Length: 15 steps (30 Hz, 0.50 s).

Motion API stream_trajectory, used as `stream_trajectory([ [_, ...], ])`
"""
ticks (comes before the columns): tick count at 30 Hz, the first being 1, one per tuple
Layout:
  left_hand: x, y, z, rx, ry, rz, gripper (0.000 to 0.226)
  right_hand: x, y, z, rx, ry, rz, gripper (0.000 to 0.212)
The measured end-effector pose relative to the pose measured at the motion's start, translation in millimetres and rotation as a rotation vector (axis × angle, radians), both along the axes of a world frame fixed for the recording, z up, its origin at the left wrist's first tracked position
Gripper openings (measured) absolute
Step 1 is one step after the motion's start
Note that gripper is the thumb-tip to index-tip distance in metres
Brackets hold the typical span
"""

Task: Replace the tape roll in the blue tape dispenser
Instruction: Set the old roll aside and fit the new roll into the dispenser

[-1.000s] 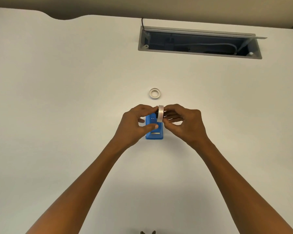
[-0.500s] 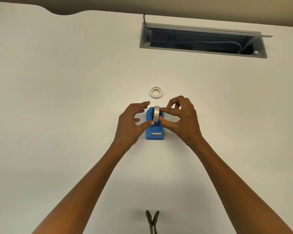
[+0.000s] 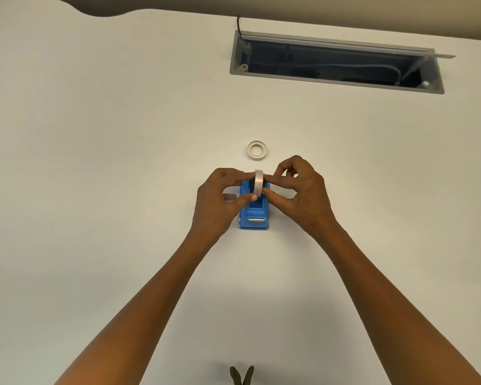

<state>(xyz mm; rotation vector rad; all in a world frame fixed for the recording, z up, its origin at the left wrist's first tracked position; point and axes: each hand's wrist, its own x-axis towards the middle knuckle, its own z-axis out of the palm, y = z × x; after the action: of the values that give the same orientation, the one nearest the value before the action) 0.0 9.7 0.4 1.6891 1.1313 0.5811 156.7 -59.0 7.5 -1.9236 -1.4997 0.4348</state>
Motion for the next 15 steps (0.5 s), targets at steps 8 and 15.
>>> stream_trajectory([
  [8, -2.4, -1.0, -1.3, -0.035, -0.03, 0.005, 0.036, 1.8, -3.1, -0.7, 0.028, -0.059, 0.056, 0.028],
  [15, -2.1, 2.4, -0.4, -0.075, -0.041, 0.012, 0.047, -3.5, -1.9, -1.8, 0.002, 0.0, 0.022, 0.027],
])
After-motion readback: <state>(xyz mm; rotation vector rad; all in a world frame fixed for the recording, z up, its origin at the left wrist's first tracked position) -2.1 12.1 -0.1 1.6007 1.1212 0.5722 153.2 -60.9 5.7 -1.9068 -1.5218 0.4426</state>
